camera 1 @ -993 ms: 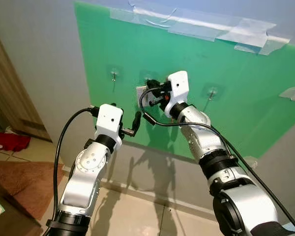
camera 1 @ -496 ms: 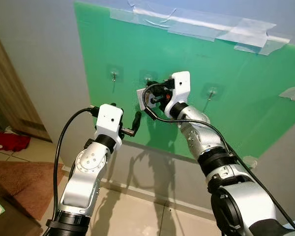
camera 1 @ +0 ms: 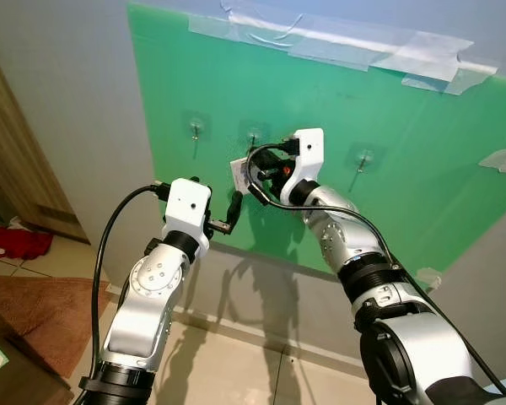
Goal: Hang keys on a hook
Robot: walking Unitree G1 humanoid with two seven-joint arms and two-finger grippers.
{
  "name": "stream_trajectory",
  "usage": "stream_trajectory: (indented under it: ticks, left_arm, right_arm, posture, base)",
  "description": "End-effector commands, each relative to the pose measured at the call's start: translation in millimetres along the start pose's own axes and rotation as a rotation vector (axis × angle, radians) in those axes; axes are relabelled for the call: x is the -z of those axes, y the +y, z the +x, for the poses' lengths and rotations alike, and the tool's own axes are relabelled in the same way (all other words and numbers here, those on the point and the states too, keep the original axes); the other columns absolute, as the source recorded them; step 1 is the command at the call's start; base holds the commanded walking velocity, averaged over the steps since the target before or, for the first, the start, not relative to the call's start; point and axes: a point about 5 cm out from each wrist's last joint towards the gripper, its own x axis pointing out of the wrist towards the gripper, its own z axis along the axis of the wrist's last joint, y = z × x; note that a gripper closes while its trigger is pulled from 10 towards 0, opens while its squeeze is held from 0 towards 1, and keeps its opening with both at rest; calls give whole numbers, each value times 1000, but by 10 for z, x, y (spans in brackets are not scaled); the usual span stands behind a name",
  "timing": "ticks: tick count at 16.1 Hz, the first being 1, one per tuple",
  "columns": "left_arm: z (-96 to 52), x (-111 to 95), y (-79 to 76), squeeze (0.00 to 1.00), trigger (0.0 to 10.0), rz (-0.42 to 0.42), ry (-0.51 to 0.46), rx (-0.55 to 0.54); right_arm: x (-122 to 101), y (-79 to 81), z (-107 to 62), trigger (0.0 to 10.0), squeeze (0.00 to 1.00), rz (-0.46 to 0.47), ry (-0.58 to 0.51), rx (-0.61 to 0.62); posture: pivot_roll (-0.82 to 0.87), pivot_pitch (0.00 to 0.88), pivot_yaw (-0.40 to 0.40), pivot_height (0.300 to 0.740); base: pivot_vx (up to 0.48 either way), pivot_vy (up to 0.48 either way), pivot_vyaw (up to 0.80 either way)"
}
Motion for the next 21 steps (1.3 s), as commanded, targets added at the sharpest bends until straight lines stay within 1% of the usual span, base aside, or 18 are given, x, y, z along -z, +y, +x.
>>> stream_trajectory:
  ticks: [1, 4, 7, 8, 9, 10, 14, 17, 19, 20, 21]
  left_arm:
    - [-9, -34, -29, 0, 10000, 13, -11, 2]
    - [-12, -31, -27, 0, 10000, 13, -9, 2]
    - [-17, -28, -25, 0, 10000, 13, -8, 2]
    - [-20, -26, -26, 0, 10000, 14, -7, 1]
    - [-21, -25, -25, 0, 10000, 14, -6, 1]
    - [-24, -21, -23, 0, 10000, 15, -5, 0]
    - [-33, -15, -19, 0, 10000, 16, -3, -3]
    - [-39, -10, -18, 0, 10000, 16, -2, -5]
    - [-45, -6, -8, 0, 10000, 12, -1, -10]
    - [-46, 1, -8, 0, 10000, -9, 2, -9]
    - [-48, 9, -11, 0, 10000, -33, 6, -5]
  right_arm:
    - [-30, -33, 4, 0, 0, 38, 3, 6]
    - [-21, -48, 0, 0, 0, 72, 9, 15]
    - [4, -82, -8, 0, 0, 65, 33, 50]
    - [18, -106, -15, 5961, 8, 38, 50, 79]
    - [27, -113, -17, 10000, 1000, 28, 56, 86]
    - [41, -118, -22, 10000, 1000, 10, 63, 92]
    - [63, -116, -29, 10000, 1000, -14, 68, 95]
    - [41, -131, -50, 10000, 1000, -88, 52, 107]
    - [0, -127, -121, 10000, 1000, -234, 14, 104]
    - [6, -128, -155, 10000, 1000, -273, 8, 102]
    - [48, -143, -238, 10000, 1000, -320, 7, 102]
  posture:
    - [65, 0, -82, 740]
    - [66, 0, -82, 740]
    - [66, 0, -83, 740]
    - [67, 0, -82, 740]
    - [67, 0, -83, 740]
    - [67, 0, -84, 740]
    - [70, 0, -85, 740]
    - [73, 0, -89, 740]
    - [73, 0, -93, 740]
    - [73, 0, -94, 740]
    - [68, 0, -92, 740]
  base:
    - [0, 0, 0]
    - [0, 0, 0]
    - [0, 0, 0]
    - [0, 0, 0]
    - [0, 0, 0]
    - [0, 0, 0]
    - [0, 0, 0]
    - [0, 0, 0]
    - [0, 0, 0]
    - [0, 0, 0]
    - [0, 0, 0]
